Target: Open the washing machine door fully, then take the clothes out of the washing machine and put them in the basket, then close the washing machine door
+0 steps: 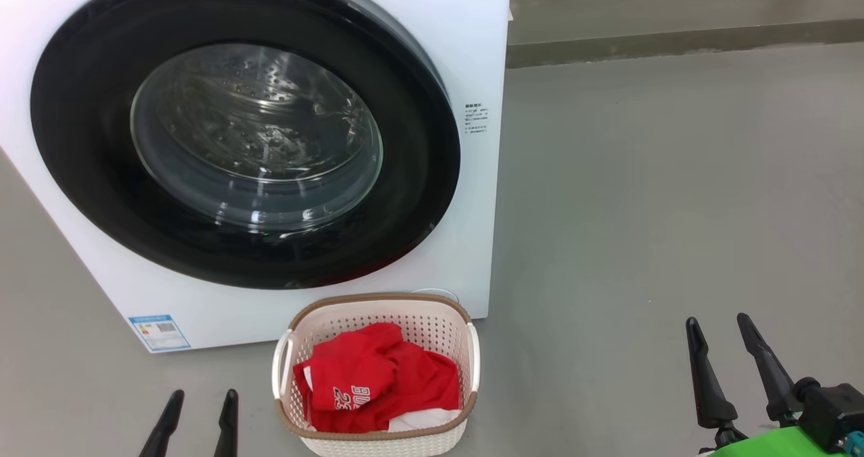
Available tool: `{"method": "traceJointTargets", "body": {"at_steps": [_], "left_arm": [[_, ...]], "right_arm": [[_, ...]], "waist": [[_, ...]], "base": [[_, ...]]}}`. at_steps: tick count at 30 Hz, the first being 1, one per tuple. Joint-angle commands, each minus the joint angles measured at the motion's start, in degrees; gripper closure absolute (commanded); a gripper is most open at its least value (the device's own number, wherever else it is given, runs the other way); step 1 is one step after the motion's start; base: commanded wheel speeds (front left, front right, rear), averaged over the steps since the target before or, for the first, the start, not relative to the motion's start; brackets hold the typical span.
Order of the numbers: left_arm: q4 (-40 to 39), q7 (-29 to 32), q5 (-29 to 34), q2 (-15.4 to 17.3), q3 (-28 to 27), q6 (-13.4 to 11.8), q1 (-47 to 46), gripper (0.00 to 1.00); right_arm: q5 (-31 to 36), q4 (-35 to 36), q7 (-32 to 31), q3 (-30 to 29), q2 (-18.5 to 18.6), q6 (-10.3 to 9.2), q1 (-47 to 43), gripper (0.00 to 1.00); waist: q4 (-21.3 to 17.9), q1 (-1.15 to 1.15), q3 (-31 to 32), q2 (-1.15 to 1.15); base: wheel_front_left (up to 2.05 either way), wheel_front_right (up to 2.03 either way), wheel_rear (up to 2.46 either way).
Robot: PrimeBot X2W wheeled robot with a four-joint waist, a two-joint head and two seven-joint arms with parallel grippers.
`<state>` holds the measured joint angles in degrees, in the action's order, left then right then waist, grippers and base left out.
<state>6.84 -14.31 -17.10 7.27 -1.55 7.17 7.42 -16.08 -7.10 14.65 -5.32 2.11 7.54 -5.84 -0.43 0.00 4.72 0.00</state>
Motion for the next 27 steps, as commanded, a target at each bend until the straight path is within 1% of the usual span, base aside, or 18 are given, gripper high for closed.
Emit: {"method": "traceJointTargets", "body": {"at_steps": [1, 11, 12, 17, 20, 24, 25, 27], "left_arm": [[-1.17, -0.69, 0.89, 0.38, -1.88, 0.32, -0.76, 0.0], [-1.01, -0.69, 2.84, -0.02, -1.97, 0.32, -0.55, 0.0], [0.45, 0.05, 2.4, -0.65, 0.04, -0.03, 0.76, 1.0], [5.12, 0.27, 2.24, -2.54, 0.76, -0.09, 1.15, 1.0], [5.22, 0.8, 0.4, -2.59, 0.58, -0.08, 0.74, 1.0], [5.2, 1.3, -1.45, -2.63, 0.43, -0.07, 0.45, 1.0], [5.19, 1.47, -2.07, -2.64, 0.39, -0.06, 0.36, 1.0], [5.22, 1.79, -3.3, -2.67, 0.31, -0.06, 0.15, 1.0]], "right_arm": [[-0.04, 1.91, 0.35, 1.36, 0.77, -0.05, 0.88, 0.0], [-0.25, 2.48, 0.35, 1.61, 0.77, -0.05, 0.77, 0.0], [-0.06, 0.51, -0.01, 0.33, -0.08, 0.01, -1.02, 1.0], [-0.2, -4.41, -0.09, 0.61, -1.19, 0.01, -2.6, 1.0], [-2.03, -4.49, -0.59, 0.57, -1.14, 0.01, -2.22, 1.0], [-3.84, -4.48, -1.1, 0.53, -1.09, 0.01, -1.93, 1.0], [-4.45, -4.48, -1.27, 0.51, -1.08, 0.01, -1.84, 1.0], [-5.67, -4.53, -1.6, 0.49, -1.05, 0.01, -1.63, 1.0]], "waist": [[0.05, 0.0, 0.05, 0.0], [0.46, 0.0, -0.82, 0.0], [0.41, 0.0, -0.75, 0.0], [0.39, 0.0, -0.77, 0.0], [0.39, 0.03, -0.86, 0.0], [0.39, 0.13, -0.85, 0.0], [0.39, 0.14, -0.86, 0.0], [0.4, 0.06, -0.96, 0.0]], "base": [[0.0, 0.0, 0.0], [0.0, 0.0, 0.0], [0.0, 0.0, 0.0], [0.0, 0.0, 0.0], [0.0, 0.0, 0.0], [0.0, 0.0, 0.0], [0.0, 0.0, 0.0], [0.0, 0.0, 0.0]]}}
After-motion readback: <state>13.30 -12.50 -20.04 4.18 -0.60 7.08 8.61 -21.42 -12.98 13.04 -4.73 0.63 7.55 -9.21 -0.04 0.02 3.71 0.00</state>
